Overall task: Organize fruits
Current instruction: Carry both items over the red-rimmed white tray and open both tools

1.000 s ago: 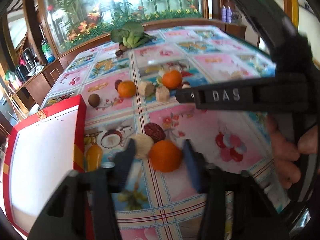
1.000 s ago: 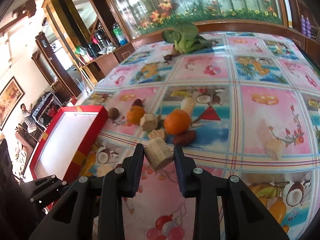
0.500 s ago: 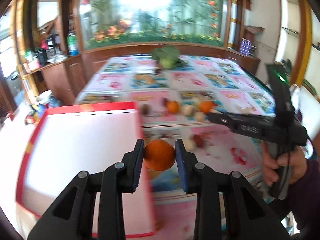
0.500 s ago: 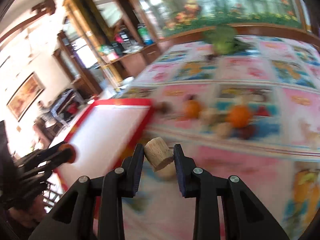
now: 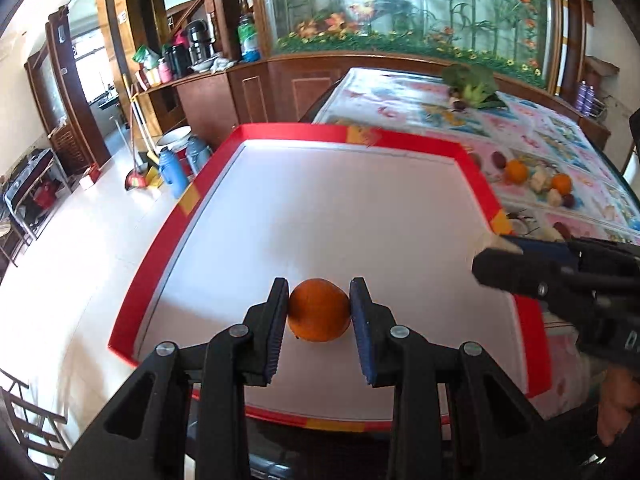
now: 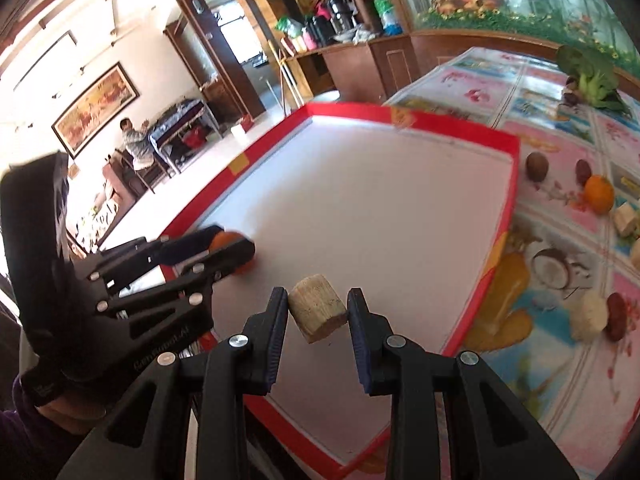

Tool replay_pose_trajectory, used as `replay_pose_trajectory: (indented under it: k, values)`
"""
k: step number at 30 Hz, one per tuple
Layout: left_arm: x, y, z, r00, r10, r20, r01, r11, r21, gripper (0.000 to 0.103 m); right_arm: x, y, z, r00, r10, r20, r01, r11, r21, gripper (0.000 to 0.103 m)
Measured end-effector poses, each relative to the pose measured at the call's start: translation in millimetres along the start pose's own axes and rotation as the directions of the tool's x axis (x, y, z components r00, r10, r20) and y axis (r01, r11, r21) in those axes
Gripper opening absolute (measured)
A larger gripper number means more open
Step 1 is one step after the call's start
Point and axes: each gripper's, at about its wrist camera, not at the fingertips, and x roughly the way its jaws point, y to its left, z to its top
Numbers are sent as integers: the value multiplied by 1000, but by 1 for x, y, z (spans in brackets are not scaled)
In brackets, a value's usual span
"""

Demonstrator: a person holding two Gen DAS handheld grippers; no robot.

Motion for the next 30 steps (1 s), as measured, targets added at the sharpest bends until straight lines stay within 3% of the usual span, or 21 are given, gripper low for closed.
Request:
replay_pose_trajectory:
  k: [7, 9, 12, 16, 22, 24, 26, 30]
  values:
    - [2, 13, -2, 1000, 19, 13, -19, 1000, 6, 35, 7, 16, -8, 998, -52, -18, 51, 997, -52, 34]
    - [2, 13, -3, 1000, 25, 16, -26, 999, 20, 35, 7, 21, -9, 999, -23, -31, 22, 998, -58, 41]
    - [6, 15, -4, 1000, 28, 2, -28, 999, 23, 37, 8, 28, -13, 999, -2, -45, -1, 999, -52, 42]
    - [15, 19, -3, 998, 58, -35, -56, 997, 50, 50, 5, 27, -12, 993, 103, -53, -104, 994, -21, 44]
    - [19, 42, 2, 992, 110, -66, -109, 994, 27, 50, -40, -15, -5, 994, 63, 89, -66, 997, 36, 44]
    - [15, 43, 1, 991, 114, -63, -113, 993, 12, 50, -63, -39, -5, 988, 16, 154, -27, 998, 64, 44]
    - [6, 41, 3, 992, 119, -39, -119, 993, 1, 50, -81, -63, -11, 980, -81, 184, 66, 994, 90, 44]
    - [-22, 25, 15, 994, 86, 62, -86, 996, 6, 51, -101, -107, -25, 953, -255, 164, 231, 961, 150, 44]
